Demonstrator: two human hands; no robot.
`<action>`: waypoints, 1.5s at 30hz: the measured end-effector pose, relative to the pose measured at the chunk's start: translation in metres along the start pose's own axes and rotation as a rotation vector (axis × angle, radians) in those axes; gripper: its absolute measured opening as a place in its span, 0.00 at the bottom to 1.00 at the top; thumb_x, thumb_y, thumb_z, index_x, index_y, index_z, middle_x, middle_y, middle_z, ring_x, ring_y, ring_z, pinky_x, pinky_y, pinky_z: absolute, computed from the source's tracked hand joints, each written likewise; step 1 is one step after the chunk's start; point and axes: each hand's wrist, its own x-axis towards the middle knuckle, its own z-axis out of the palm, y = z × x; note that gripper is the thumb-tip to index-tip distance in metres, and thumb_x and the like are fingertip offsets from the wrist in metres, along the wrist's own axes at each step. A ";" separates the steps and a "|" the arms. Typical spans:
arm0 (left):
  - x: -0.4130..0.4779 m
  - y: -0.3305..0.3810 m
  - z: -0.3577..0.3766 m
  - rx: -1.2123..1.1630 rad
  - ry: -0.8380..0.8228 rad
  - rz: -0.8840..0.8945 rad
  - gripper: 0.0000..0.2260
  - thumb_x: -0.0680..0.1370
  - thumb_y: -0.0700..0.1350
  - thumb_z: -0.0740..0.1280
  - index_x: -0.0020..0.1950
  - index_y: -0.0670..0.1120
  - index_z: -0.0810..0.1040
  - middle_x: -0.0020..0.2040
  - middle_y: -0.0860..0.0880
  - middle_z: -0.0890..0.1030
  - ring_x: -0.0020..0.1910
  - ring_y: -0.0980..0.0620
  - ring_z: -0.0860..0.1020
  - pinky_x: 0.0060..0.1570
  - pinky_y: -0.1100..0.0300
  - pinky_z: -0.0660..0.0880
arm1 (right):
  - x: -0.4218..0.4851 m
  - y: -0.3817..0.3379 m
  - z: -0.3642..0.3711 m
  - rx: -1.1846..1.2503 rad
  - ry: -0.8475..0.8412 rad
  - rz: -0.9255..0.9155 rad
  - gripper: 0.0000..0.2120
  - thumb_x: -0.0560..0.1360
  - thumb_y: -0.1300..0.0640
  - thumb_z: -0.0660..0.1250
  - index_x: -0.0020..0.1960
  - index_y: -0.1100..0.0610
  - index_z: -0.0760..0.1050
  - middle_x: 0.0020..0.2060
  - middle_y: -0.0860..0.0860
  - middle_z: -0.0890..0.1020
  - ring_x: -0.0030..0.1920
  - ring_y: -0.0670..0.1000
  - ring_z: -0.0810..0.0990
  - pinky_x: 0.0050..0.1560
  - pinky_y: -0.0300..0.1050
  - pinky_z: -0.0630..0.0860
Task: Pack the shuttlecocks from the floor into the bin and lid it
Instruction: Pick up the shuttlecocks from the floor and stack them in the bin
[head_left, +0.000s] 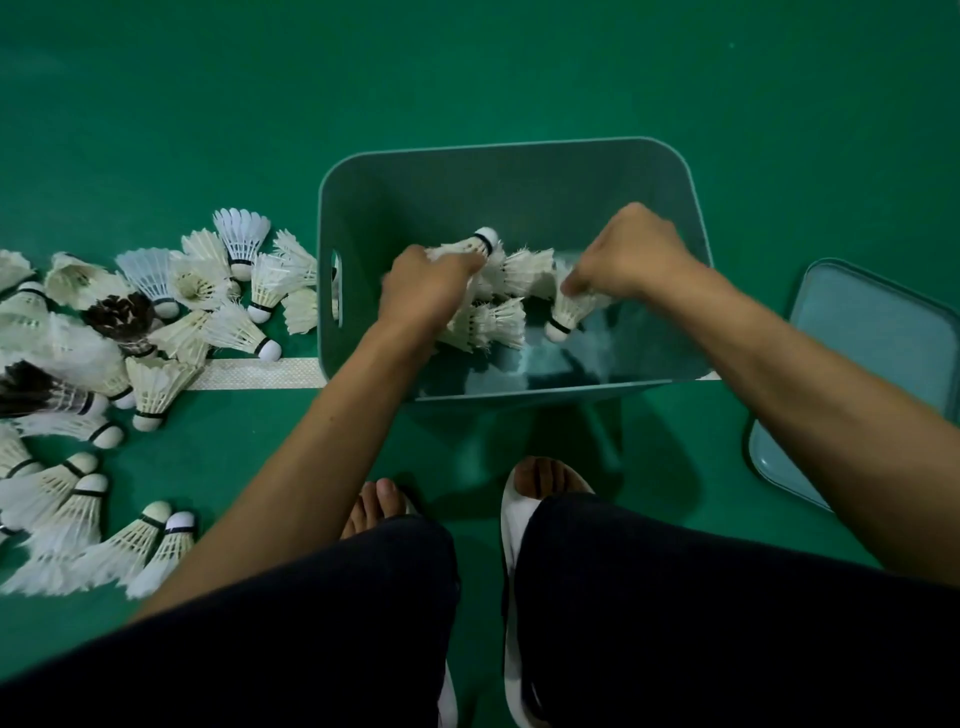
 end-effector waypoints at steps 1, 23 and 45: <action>0.004 -0.004 -0.002 0.140 0.062 0.012 0.23 0.71 0.57 0.71 0.61 0.47 0.76 0.63 0.43 0.77 0.59 0.43 0.77 0.58 0.48 0.77 | 0.000 -0.001 0.007 -0.067 0.019 -0.002 0.13 0.68 0.54 0.78 0.44 0.60 0.77 0.46 0.56 0.83 0.46 0.58 0.82 0.46 0.48 0.78; 0.021 -0.010 -0.003 0.382 -0.075 -0.082 0.24 0.77 0.62 0.70 0.54 0.40 0.76 0.48 0.45 0.79 0.45 0.43 0.79 0.42 0.55 0.76 | 0.049 -0.006 0.059 0.087 -0.303 0.073 0.06 0.78 0.67 0.68 0.44 0.68 0.80 0.29 0.56 0.83 0.19 0.47 0.75 0.18 0.37 0.69; 0.013 -0.003 -0.013 1.008 -0.081 0.294 0.09 0.75 0.44 0.66 0.51 0.42 0.80 0.51 0.42 0.81 0.50 0.41 0.80 0.54 0.46 0.79 | -0.019 0.003 -0.023 -0.230 0.125 -0.005 0.11 0.74 0.62 0.69 0.55 0.65 0.78 0.44 0.56 0.80 0.49 0.60 0.83 0.44 0.49 0.76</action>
